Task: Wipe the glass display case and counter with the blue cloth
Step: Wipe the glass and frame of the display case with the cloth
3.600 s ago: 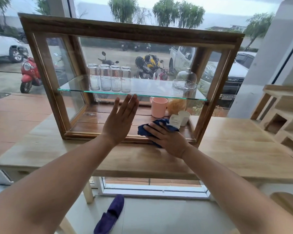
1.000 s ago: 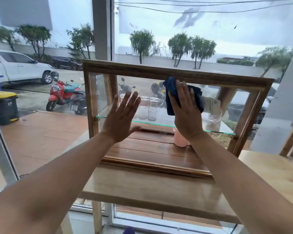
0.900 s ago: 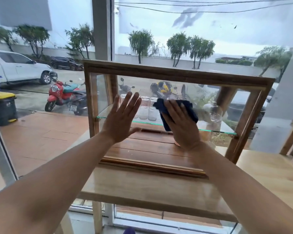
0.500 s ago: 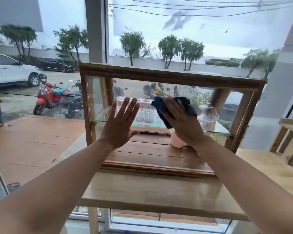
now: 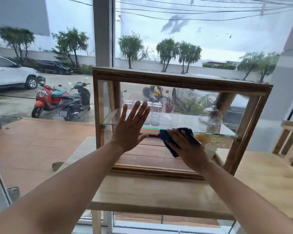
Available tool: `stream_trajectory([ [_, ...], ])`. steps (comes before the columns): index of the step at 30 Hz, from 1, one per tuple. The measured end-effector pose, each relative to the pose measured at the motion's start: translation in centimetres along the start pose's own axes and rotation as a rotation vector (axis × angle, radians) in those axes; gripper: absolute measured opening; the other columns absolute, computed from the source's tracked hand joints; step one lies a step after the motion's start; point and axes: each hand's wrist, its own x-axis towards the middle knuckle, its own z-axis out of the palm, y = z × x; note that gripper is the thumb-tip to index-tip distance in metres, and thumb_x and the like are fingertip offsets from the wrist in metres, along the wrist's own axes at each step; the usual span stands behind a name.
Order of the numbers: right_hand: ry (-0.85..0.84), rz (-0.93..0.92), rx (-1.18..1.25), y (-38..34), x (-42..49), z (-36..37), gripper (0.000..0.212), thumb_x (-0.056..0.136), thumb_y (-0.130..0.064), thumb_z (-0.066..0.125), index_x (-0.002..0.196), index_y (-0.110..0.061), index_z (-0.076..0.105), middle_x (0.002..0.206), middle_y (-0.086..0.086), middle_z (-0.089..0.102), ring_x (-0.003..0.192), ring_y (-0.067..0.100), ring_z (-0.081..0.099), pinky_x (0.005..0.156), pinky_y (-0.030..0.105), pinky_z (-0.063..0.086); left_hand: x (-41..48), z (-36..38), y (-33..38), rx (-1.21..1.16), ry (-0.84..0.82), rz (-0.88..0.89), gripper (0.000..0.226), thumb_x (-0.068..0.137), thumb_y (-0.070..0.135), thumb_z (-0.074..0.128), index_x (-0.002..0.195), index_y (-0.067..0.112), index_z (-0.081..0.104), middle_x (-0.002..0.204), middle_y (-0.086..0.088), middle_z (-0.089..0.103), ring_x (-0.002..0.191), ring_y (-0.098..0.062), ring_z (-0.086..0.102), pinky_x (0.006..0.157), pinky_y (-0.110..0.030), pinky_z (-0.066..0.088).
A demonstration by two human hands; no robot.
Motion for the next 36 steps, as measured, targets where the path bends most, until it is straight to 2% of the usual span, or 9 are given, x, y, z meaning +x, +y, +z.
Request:
stream_trajectory([
  [5,0.173,0.389,0.127,5.0,8.3,-3.2,0.070,0.081,0.009,0.036,0.149,-0.008,0.039,0.158,0.025,0.025,0.148,0.041,0.018,0.123,0.051,0.015,-1.2,-1.2,-3.1,0.010,0.013,-0.027,0.109,0.087,0.071,0.048,0.162,0.007,0.002,0.170,-0.018,-0.003,0.157,-0.037,0.000,0.124,-0.060,0.010],
  [11,0.186,0.335,0.162,3.3,12.7,-5.6,0.059,0.086,0.005,0.030,0.142,0.000,0.048,0.148,0.032,0.040,0.135,0.049,0.038,0.118,0.055,0.027,-3.1,-2.4,-8.4,0.042,-0.040,-0.020,0.119,0.081,0.069,0.066,0.160,0.002,0.007,0.167,-0.021,0.001,0.155,-0.041,0.006,0.124,-0.059,0.017],
  [17,0.192,0.392,0.137,0.3,13.6,-5.0,0.058,0.096,0.004,0.021,0.150,-0.007,0.040,0.155,0.025,0.034,0.144,0.043,0.031,0.116,0.058,0.028,-3.4,-1.6,-6.6,0.019,-0.090,-0.082,0.121,0.078,0.073,0.065,0.161,0.005,0.008,0.168,-0.022,0.000,0.155,-0.042,0.001,0.123,-0.063,0.011],
  [21,0.129,0.135,0.067,-5.1,7.8,-2.3,0.067,0.085,0.010,0.041,0.148,-0.012,0.046,0.154,0.018,0.039,0.145,0.035,0.033,0.123,0.047,0.017,-4.7,-0.7,-5.6,0.008,-0.111,-0.072,0.125,0.075,0.074,0.067,0.162,0.009,0.005,0.168,-0.018,-0.008,0.156,-0.039,-0.001,0.121,-0.065,0.014],
  [25,-0.099,-0.214,-0.023,-7.5,2.5,-1.5,0.075,0.079,0.000,0.074,0.147,-0.022,0.049,0.154,0.006,0.044,0.140,0.024,0.044,0.117,0.046,0.029,-5.3,-0.7,-6.3,-0.025,-0.175,-0.024,0.134,0.067,0.069,0.078,0.163,0.013,0.003,0.169,-0.017,-0.006,0.156,-0.039,-0.004,0.122,-0.064,0.010],
  [27,-0.103,-0.232,0.005,-6.1,3.4,-2.0,0.073,0.082,0.002,0.071,0.147,-0.020,0.048,0.153,0.008,0.044,0.139,0.027,0.046,0.115,0.047,0.037,-5.4,-0.9,-6.5,-0.034,-0.201,-0.016,0.136,0.066,0.067,0.080,0.163,0.013,0.003,0.169,-0.017,-0.008,0.156,-0.039,-0.006,0.122,-0.064,0.009],
  [31,0.062,0.154,0.166,-0.8,10.0,-3.8,0.069,0.083,0.011,0.037,0.148,-0.012,0.045,0.158,0.019,0.032,0.147,0.036,0.029,0.118,0.053,0.029,-5.4,-0.8,-6.4,-0.029,-0.204,-0.022,0.138,0.065,0.068,0.080,0.163,0.014,0.001,0.169,-0.017,-0.010,0.156,-0.039,-0.008,0.123,-0.064,0.007],
  [34,0.172,0.422,0.224,0.9,13.7,-5.0,0.070,0.082,0.011,0.036,0.149,-0.008,0.040,0.160,0.022,0.022,0.150,0.039,0.017,0.123,0.051,0.016,-5.6,-0.7,-6.4,-0.053,-0.192,-0.014,0.139,0.063,0.067,0.082,0.163,0.014,0.002,0.169,-0.017,-0.008,0.156,-0.039,-0.007,0.122,-0.064,0.008],
  [36,0.189,0.433,0.217,-1.0,13.8,-4.6,0.067,0.085,0.012,0.040,0.149,-0.007,0.040,0.159,0.025,0.024,0.148,0.042,0.021,0.122,0.053,0.019,-5.6,-0.7,-6.5,-0.050,-0.186,-0.014,0.139,0.063,0.066,0.083,0.163,0.014,0.002,0.170,-0.017,-0.007,0.156,-0.039,-0.007,0.122,-0.064,0.009],
])
